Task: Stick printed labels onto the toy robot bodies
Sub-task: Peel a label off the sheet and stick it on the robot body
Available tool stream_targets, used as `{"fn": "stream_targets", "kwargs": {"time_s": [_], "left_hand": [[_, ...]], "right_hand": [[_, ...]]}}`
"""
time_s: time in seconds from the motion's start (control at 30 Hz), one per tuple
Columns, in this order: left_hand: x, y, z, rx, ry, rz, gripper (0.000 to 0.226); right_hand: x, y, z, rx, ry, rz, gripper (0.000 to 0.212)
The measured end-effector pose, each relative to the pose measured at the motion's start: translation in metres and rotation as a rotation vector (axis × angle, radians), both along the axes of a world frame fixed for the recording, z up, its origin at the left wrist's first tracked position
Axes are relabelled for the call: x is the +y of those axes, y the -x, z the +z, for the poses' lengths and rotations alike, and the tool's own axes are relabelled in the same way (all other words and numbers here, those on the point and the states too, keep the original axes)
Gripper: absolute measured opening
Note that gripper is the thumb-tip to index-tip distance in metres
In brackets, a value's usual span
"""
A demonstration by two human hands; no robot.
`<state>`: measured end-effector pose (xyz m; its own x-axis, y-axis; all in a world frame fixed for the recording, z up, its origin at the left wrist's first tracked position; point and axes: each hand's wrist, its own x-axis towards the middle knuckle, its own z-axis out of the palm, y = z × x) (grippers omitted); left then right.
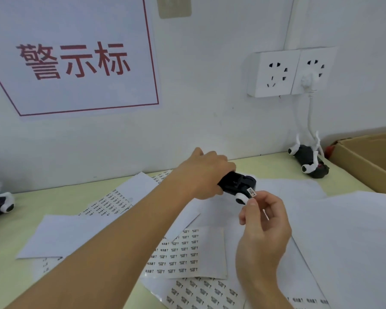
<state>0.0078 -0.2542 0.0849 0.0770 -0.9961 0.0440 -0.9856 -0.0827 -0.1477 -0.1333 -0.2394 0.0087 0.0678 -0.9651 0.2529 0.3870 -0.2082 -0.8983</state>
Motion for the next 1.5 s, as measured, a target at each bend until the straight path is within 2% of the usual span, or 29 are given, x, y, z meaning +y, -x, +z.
{"fn": "stream_targets", "kwargs": {"time_s": [0.07, 0.13, 0.23, 0.37, 0.47, 0.5, 0.57, 0.67, 0.77, 1.0, 1.17, 1.37, 1.5], "left_hand": [[0.000, 0.000, 0.003, 0.012, 0.027, 0.010, 0.028], [0.004, -0.001, 0.005, 0.158, 0.058, 0.090, 0.029], [0.022, 0.000, 0.005, 0.747, 0.213, 0.323, 0.033], [0.056, 0.012, -0.007, 1.306, 0.440, 0.580, 0.037], [0.087, 0.025, -0.032, 1.865, 0.604, 0.644, 0.066], [0.096, 0.030, -0.043, 1.999, 0.664, 0.633, 0.076], [0.111, 0.040, -0.062, 2.131, 0.770, 0.597, 0.085], [0.118, 0.042, -0.074, 2.242, 0.869, 0.427, 0.082], [0.118, 0.035, -0.076, 2.287, 0.916, 0.254, 0.064], [0.117, 0.021, -0.072, 2.033, 0.891, 0.198, 0.066], [0.120, 0.013, -0.072, 1.985, 0.917, 0.167, 0.067], [0.121, 0.009, -0.070, 1.930, 0.900, 0.156, 0.063], [0.122, 0.007, -0.070, 1.903, 0.882, 0.137, 0.060]], "right_hand": [[-0.001, 0.001, 0.001, -0.009, -0.005, -0.022, 0.011], [-0.002, 0.002, 0.002, -0.020, -0.010, -0.047, 0.012], [-0.004, 0.002, 0.003, -0.041, -0.027, -0.069, 0.014], [-0.006, 0.003, 0.001, -0.059, -0.035, -0.063, 0.013], [-0.009, 0.002, -0.003, -0.025, -0.041, -0.036, 0.022], [-0.010, 0.001, -0.004, -0.002, -0.043, -0.024, 0.024], [-0.011, 0.001, -0.006, 0.038, -0.041, 0.001, 0.025], [-0.010, 0.000, -0.008, 0.078, -0.026, 0.045, 0.030], [-0.010, -0.001, -0.009, 0.115, -0.006, 0.076, 0.034], [-0.005, -0.005, -0.007, 0.239, 0.009, 0.136, 0.021], [0.000, -0.006, 0.009, 0.387, 0.021, 0.240, 0.007], [-0.010, -0.014, 0.065, 0.659, 0.406, 0.363, 0.006], [-0.019, -0.030, 0.102, 0.692, 0.570, 0.518, 0.008]]}}
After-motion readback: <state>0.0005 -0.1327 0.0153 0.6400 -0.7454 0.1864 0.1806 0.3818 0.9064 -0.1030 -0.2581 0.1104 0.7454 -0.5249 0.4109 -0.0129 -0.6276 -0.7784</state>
